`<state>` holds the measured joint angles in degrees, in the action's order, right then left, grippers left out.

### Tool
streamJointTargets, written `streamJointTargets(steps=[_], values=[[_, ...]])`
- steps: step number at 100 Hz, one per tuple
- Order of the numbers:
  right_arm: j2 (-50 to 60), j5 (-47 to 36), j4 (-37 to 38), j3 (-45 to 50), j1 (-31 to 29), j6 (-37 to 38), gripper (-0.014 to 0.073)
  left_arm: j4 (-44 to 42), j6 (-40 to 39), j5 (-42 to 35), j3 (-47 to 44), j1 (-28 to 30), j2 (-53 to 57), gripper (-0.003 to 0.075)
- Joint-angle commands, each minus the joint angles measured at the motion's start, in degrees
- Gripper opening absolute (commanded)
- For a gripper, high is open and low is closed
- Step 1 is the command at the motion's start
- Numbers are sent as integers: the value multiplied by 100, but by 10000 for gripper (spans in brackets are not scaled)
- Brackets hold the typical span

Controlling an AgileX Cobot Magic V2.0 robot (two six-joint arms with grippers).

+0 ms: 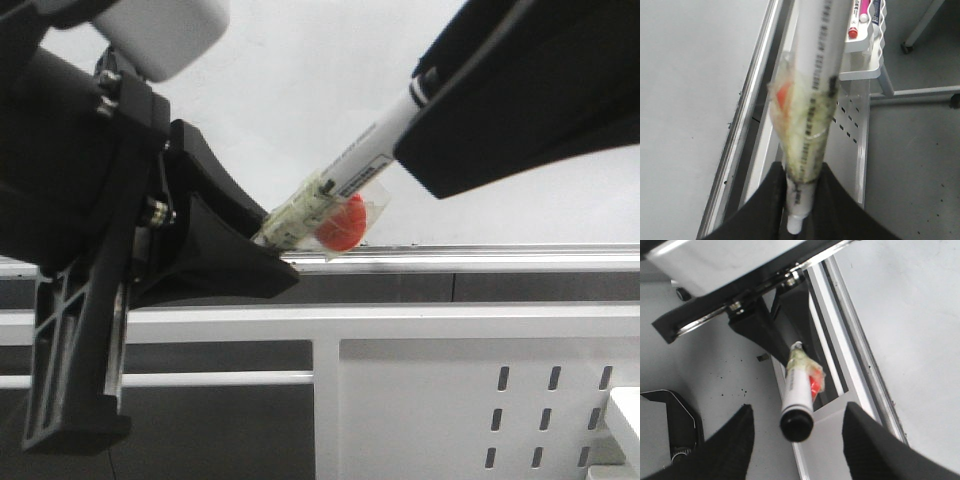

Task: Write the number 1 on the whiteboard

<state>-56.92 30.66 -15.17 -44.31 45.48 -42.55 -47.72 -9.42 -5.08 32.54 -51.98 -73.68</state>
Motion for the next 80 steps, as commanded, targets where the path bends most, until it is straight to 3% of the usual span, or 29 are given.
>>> streamJointTargets(steps=[1, 72, 80], values=[[-45, -384, 26, -257, 14, -64, 358, 50, -50, -261, 186, -65, 169, -20], [-284, -656, 16, -323, 251, -64, 356, -50, -50, -533, 198, -65, 169, -20], [-284, -557, 16, -323, 251, -64, 283, -72, -50, -533, 198, -65, 169, -20]])
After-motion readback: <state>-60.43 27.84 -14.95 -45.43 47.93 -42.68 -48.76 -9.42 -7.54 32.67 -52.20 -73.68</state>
